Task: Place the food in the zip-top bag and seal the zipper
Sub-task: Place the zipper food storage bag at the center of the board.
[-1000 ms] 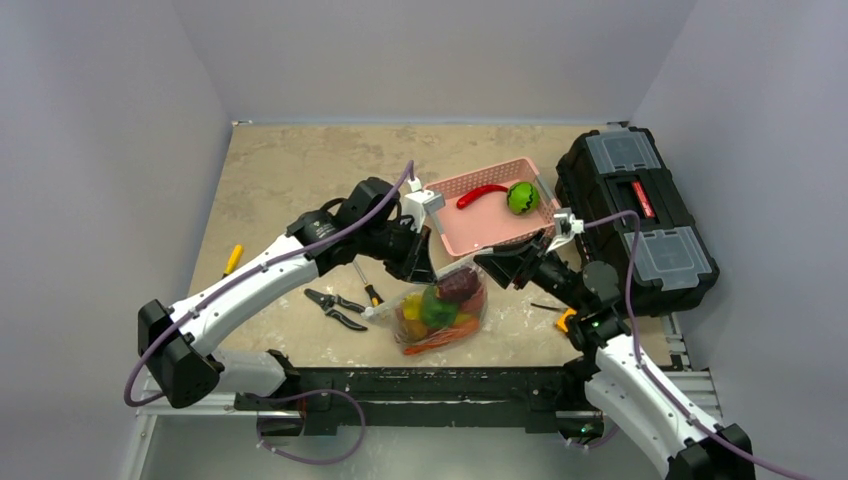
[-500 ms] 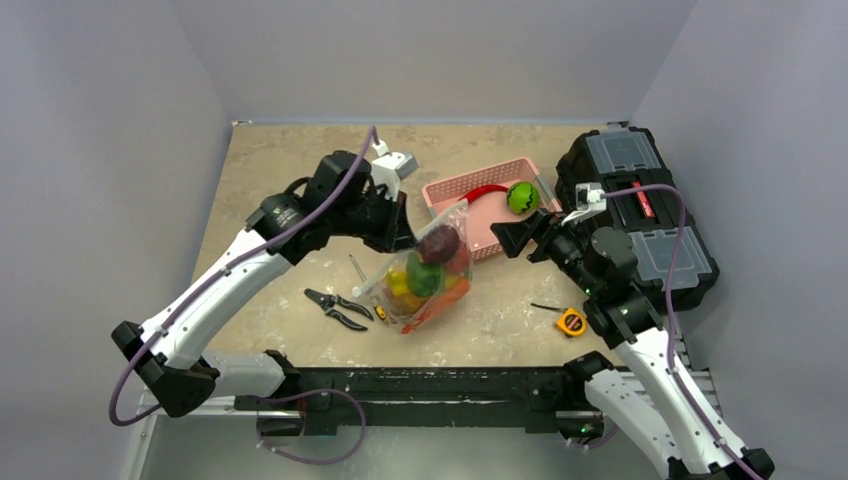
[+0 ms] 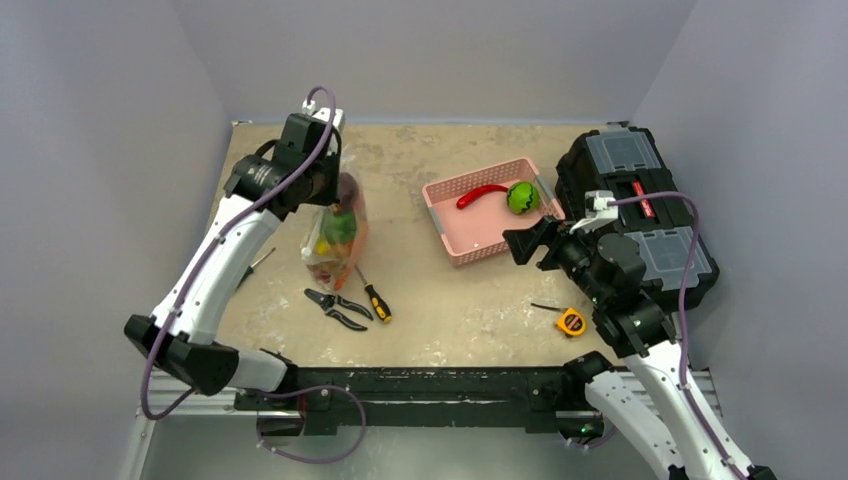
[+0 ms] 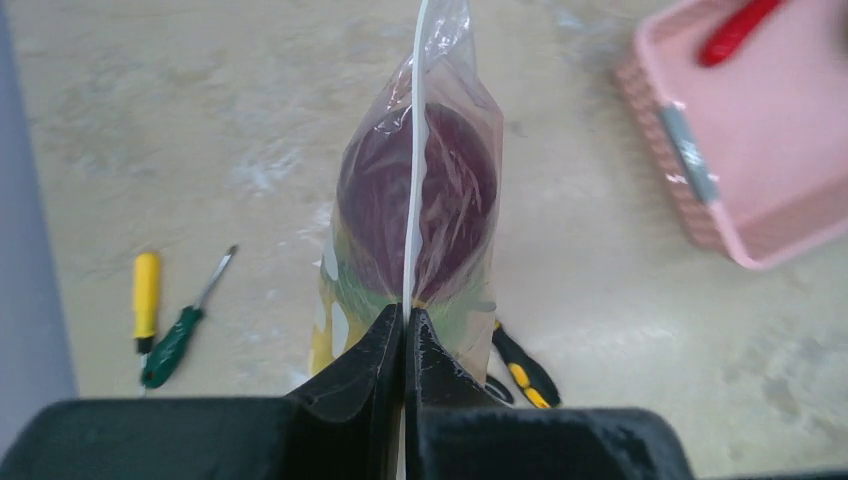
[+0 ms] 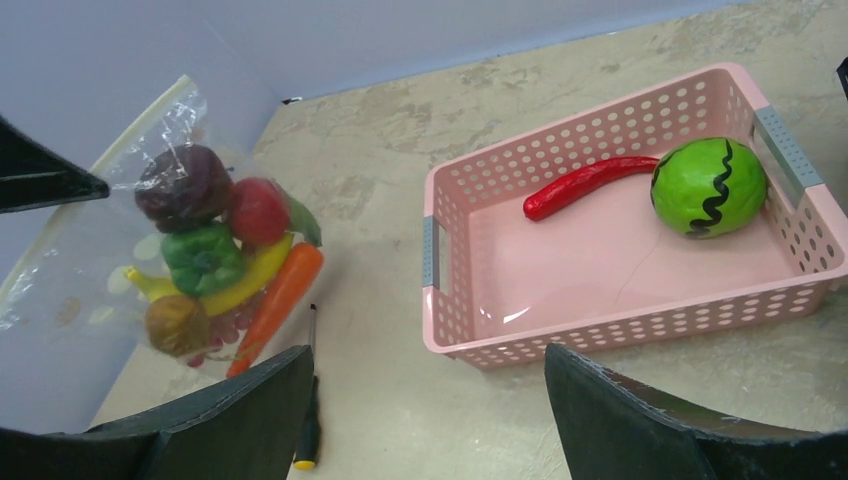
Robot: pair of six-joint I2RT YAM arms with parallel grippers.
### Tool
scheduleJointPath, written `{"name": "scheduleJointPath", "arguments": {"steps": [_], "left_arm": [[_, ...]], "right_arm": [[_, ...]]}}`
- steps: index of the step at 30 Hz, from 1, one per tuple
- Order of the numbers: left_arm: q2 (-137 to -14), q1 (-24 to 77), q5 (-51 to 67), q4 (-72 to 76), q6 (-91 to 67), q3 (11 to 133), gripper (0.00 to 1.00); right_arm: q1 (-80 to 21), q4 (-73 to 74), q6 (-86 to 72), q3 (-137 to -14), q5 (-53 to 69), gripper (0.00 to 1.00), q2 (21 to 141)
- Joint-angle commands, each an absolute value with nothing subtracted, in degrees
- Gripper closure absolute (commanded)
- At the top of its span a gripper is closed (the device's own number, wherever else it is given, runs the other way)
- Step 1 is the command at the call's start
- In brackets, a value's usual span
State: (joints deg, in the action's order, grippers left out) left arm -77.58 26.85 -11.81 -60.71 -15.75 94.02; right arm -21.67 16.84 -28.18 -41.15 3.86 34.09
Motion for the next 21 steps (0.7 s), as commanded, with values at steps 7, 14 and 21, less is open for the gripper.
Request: {"name": "scheduleJointPath", "arguments": {"steps": [7,14,21], "left_arm": [[-93.1,18.1,-49.8,-58.3,-8.5,105.6,1.00],[-106.6,16.5,-59.7,-55.7,-2.5,111.3,1.00],[-117.7,22.1,-54.4,-56.3,-5.6,118.5,1.00]], "right_arm": [[-21.6,19.2,-27.0,-42.4,3.8,0.14,31.9],[-21.6,20.2,-26.6,-42.5,3.5,0.13,31.6],[-21.6,18.5,-27.0,-41.9,4.9,0.13,33.6]]}}
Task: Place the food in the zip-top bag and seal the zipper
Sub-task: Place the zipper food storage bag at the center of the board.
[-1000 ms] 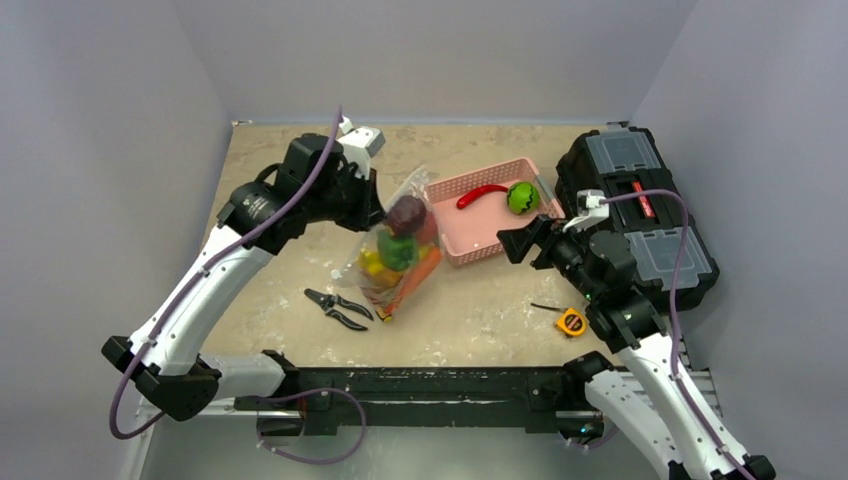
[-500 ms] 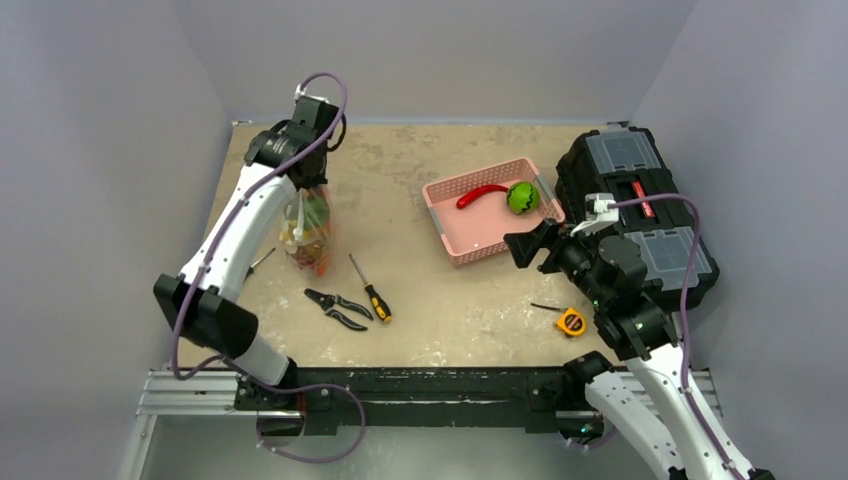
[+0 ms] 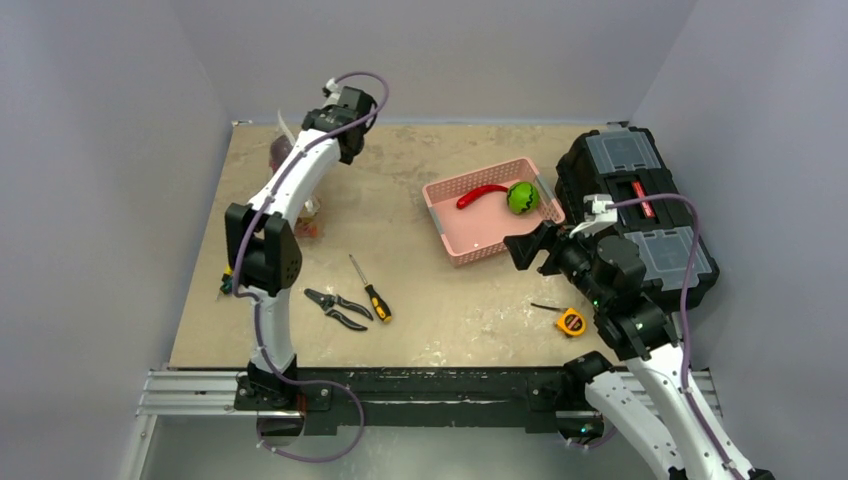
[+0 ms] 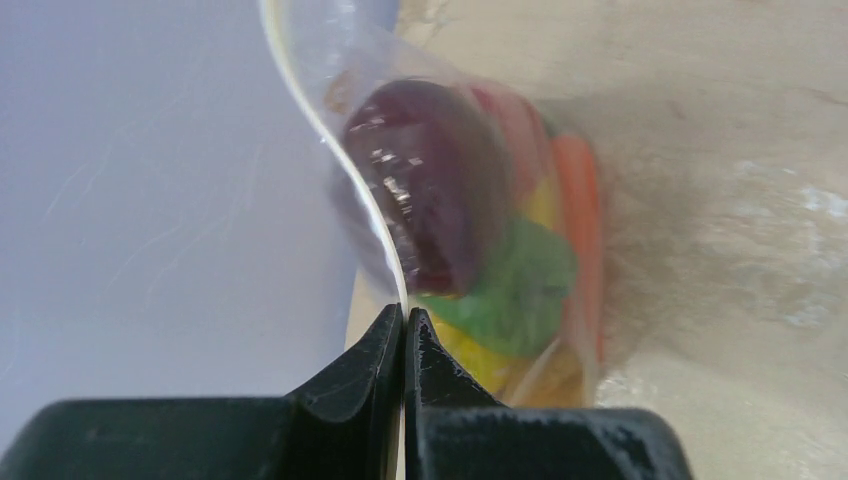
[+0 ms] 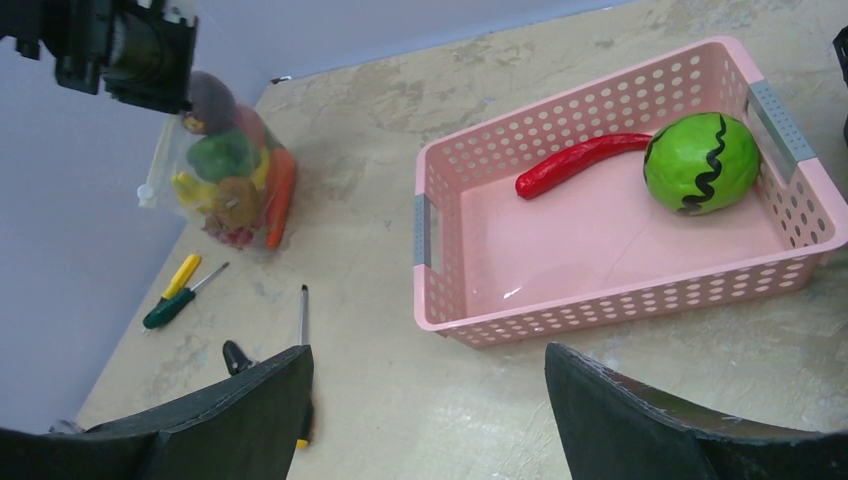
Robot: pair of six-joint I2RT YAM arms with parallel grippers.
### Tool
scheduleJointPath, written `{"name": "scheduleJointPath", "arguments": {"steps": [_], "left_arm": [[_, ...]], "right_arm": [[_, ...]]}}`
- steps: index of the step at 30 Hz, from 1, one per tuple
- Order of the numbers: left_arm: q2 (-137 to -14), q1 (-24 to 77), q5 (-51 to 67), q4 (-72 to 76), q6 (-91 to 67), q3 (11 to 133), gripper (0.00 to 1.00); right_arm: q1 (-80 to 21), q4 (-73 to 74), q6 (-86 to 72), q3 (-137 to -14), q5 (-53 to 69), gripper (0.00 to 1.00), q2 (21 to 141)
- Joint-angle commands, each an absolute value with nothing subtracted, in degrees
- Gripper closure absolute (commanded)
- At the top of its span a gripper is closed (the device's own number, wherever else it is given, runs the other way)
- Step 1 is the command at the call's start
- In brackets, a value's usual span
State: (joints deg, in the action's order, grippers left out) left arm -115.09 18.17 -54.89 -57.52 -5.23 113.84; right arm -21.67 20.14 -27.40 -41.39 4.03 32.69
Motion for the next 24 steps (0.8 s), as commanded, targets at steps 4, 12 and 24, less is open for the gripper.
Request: {"name": "scheduleJointPath", "arguments": {"steps": [4,12,24], "left_arm": [[-121.1,23.3,-45.6,-57.1,-10.4,120.2,1.00],[-123.0,22.2,-28.8,-59.8,-19.2,120.4,0.89],[-105.2,17.5,0.5,-54.8,-27.0,110.2,0.39]], "right_arm": [[-21.6,18.1,-27.5,-41.2,5.3,0.13,33.7],[-21.6,17.7,-27.7,-40.4,5.7,0.13,34.4],[-21.5,19.5,-26.7,-42.6,5.6,0.13,35.3]]}}
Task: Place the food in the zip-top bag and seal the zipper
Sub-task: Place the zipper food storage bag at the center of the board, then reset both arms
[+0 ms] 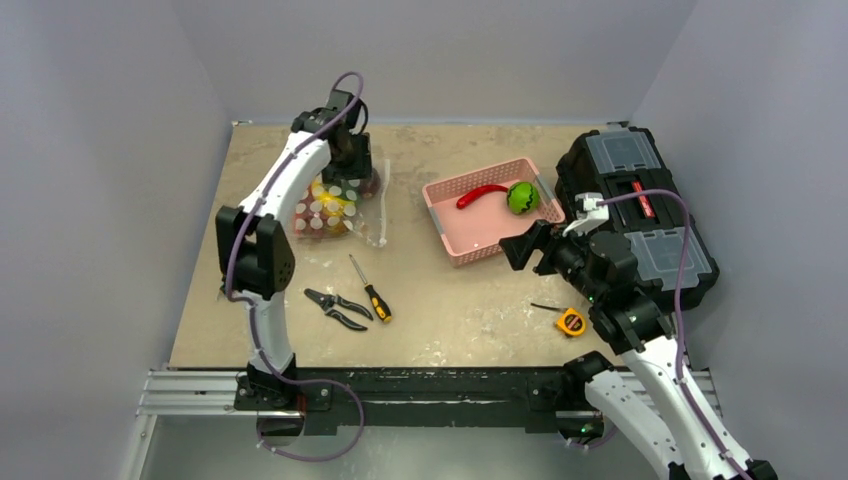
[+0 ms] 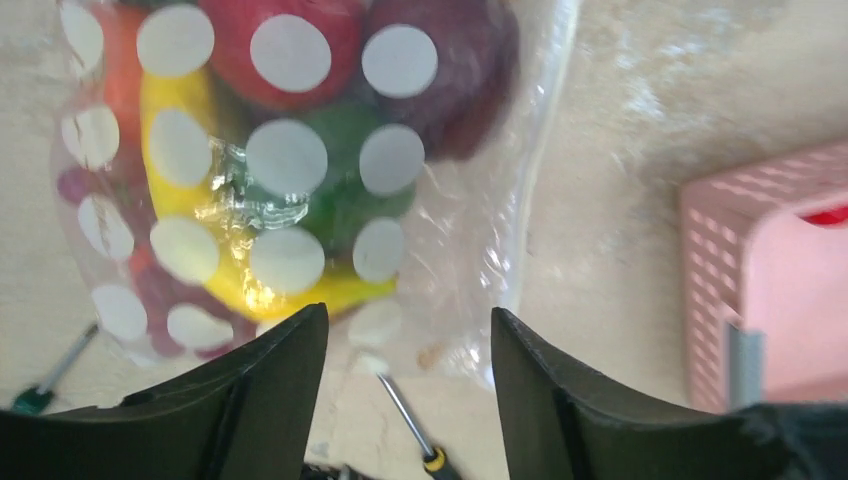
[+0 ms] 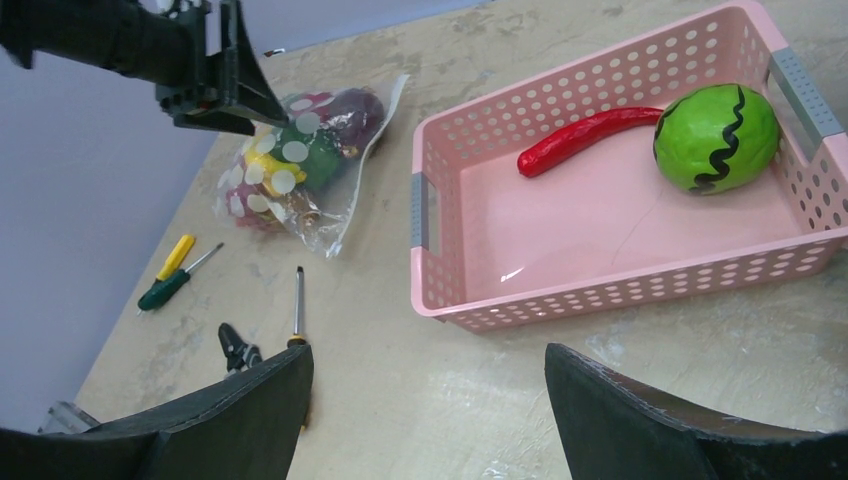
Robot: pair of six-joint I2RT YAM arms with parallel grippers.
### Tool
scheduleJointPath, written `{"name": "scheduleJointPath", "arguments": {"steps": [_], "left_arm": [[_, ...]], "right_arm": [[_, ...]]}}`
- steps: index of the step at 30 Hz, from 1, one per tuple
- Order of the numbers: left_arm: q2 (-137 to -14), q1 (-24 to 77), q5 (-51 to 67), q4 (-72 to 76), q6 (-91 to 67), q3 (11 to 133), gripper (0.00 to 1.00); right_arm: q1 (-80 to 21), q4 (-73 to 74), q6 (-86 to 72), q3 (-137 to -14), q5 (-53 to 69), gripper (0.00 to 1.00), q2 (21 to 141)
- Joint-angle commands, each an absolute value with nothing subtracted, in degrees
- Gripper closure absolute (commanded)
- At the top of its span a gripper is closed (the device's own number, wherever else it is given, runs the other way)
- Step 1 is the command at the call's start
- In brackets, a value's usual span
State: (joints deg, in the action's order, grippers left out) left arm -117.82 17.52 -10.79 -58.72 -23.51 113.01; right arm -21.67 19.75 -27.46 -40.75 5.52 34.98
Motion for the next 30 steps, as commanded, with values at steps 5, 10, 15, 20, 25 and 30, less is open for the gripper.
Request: {"name": "scheduleJointPath", "arguments": {"steps": [5,10,15,20,25,30], "left_arm": [[-91.1,17.5,8.4,-52.0,-27.7,104.2,0.29],[-72.9,17.4,11.0,-49.1,-25.9,97.5,0.12],[-56.7,17.5,7.3,-48.0,-22.1,92.4,0.08],[-40.9,17.5,3.1,-43.0,-20.7,84.7,0.05],[-29.8,17.5,-8.1,-41.8,-20.8,81.0,0.04],[-22.2,17.5,-13.9,-40.2,-21.2,77.3,0.04]], "right_arm": [[-21.5,24.1,-24.2,-46.7,3.7,0.12,36.1],[-21.6,28.4,-22.1,-51.1,0.9,0.09,35.9],[-21.6,31.8,-20.7,-55.3,-1.3,0.04,35.0],[-21.6,34.8,-19.6,-59.7,-6.5,0.01,32.2],[-21.6,32.7,-18.3,-61.3,-11.2,0.01,24.6],[-21.6,28.7,-16.7,-61.8,-16.1,0.01,15.9]]}}
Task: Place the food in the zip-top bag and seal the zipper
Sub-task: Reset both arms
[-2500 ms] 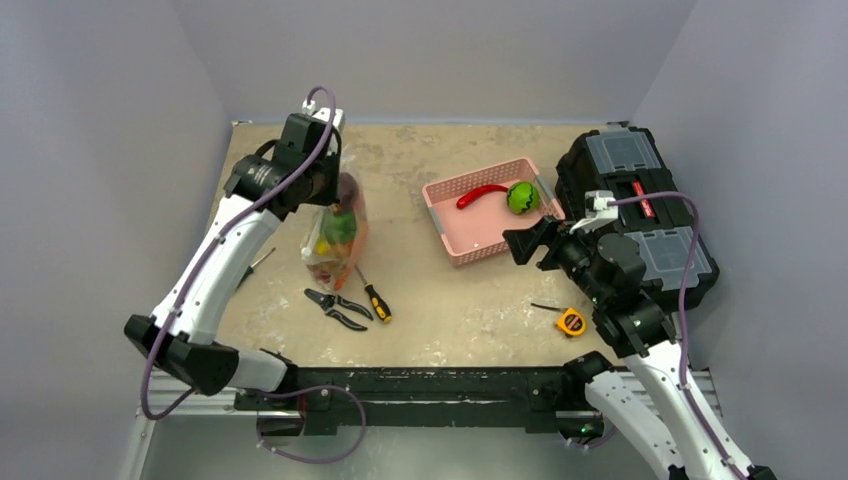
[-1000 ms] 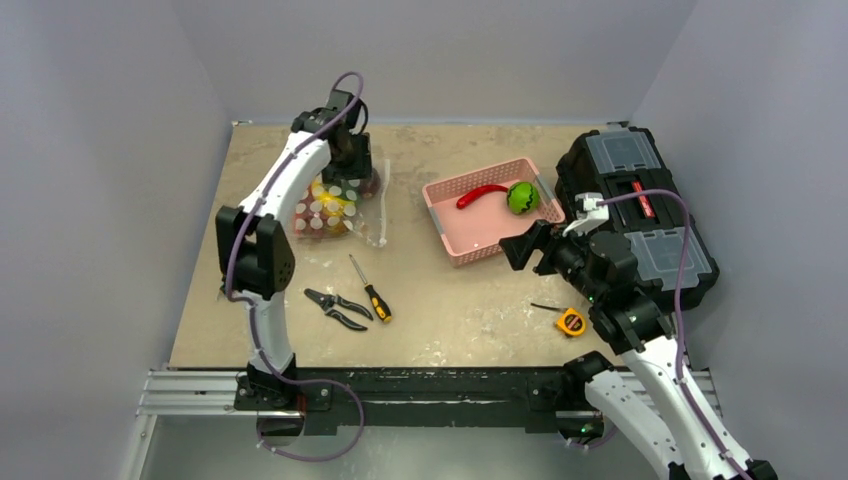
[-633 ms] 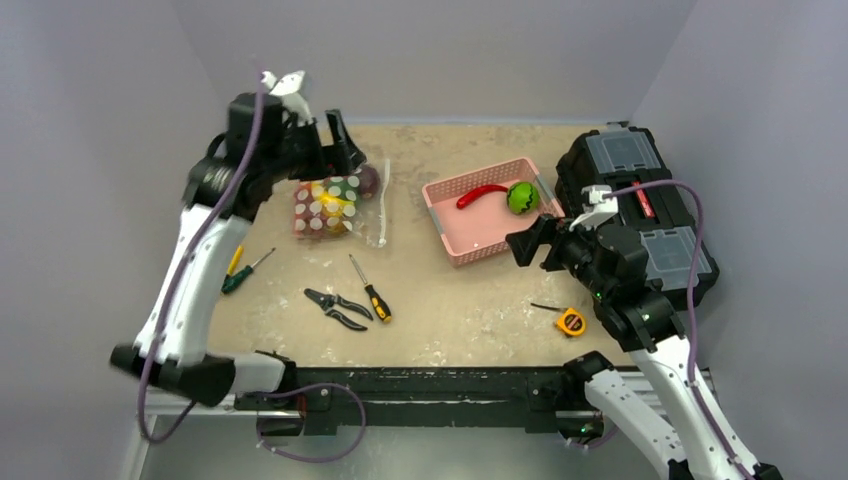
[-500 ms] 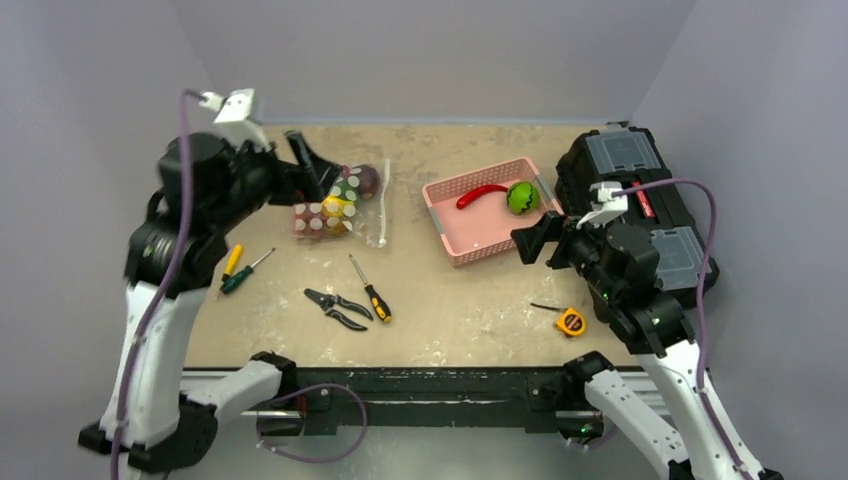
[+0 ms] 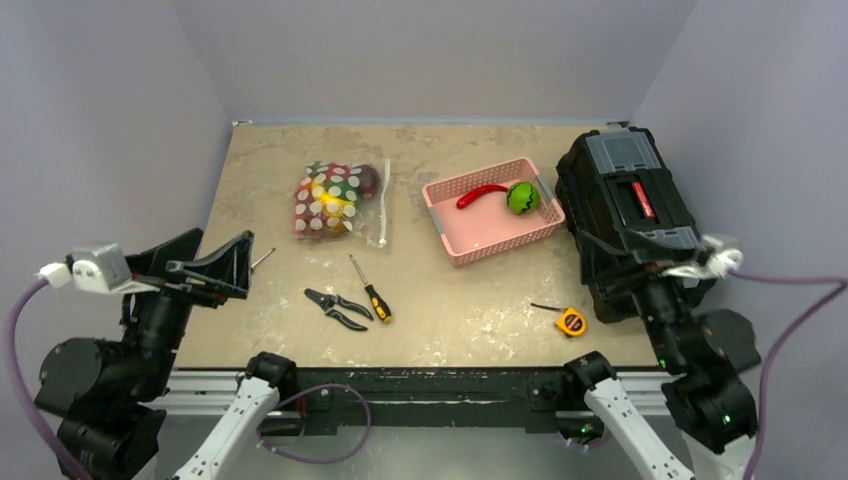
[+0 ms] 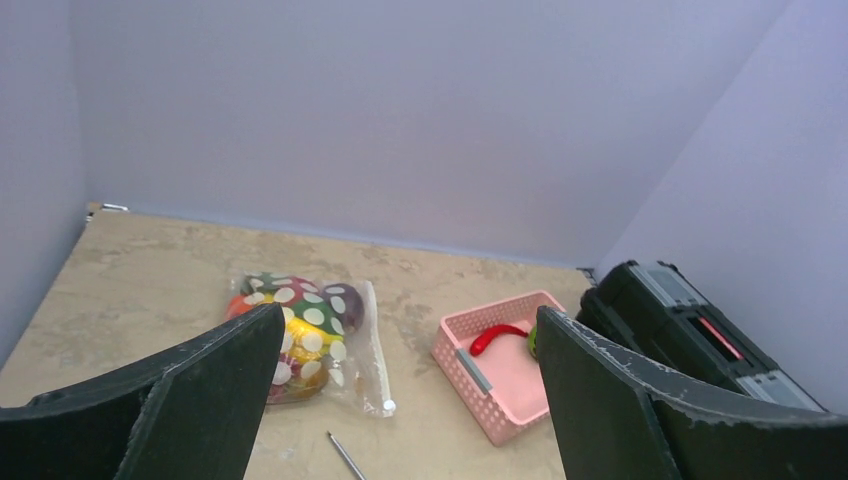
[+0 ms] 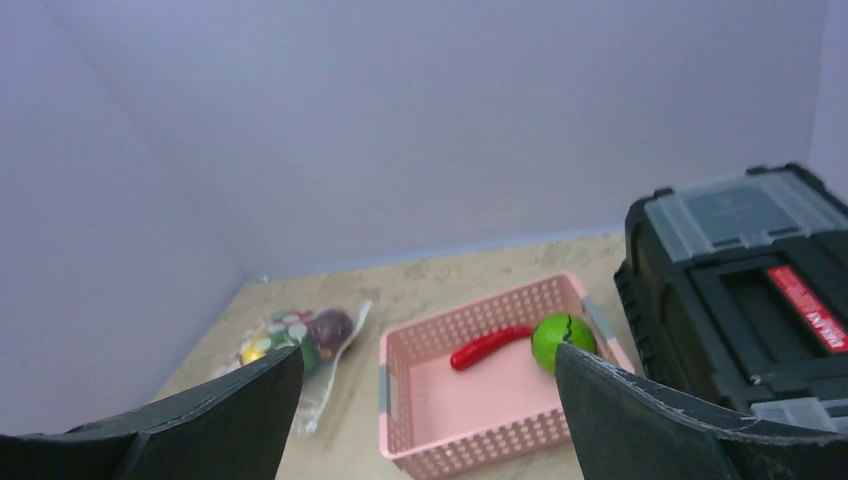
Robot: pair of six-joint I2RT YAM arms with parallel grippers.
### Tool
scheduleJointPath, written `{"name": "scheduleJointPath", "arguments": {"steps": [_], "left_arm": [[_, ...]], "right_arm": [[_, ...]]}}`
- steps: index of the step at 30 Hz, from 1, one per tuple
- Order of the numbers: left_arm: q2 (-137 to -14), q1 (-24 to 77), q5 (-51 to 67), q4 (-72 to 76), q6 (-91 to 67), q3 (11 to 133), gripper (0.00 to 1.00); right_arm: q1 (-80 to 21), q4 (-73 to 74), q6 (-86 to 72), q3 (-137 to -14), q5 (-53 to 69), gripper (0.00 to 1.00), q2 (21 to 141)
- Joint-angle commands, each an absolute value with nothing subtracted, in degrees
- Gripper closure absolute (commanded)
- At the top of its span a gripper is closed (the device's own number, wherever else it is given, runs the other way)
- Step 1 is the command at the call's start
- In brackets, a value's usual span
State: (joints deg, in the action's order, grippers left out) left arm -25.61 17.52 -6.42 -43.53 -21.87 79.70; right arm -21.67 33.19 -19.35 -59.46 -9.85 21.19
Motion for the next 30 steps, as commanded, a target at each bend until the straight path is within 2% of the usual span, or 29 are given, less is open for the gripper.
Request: {"name": "scheduleJointPath", "arguments": {"steps": [1,8,19,30], "left_arm": [[-21.3,17.5,-15.0,-40.5,-21.2,76.8,0.04],[-17.8,17.5,-23.2,-44.5,-21.0,75.8,0.04],[-15.8,17.5,-25.3,-47.5,-20.6,74.5,0.05],[-16.2,17.5,-25.5,-47.5,-20.7,73.2,0.05]], "right_arm": [[-21.6,27.7,-16.2,-61.5,-17.0,0.01,14.3],[-21.6,22.5,-15.0,-60.0,-22.2,0.01,8.5],[-21.6,19.2,-16.7,-57.9,-22.9,0.01,9.0],[-21.6,22.0,-19.2,-58.2,-24.6,0.01,11.7]]}}
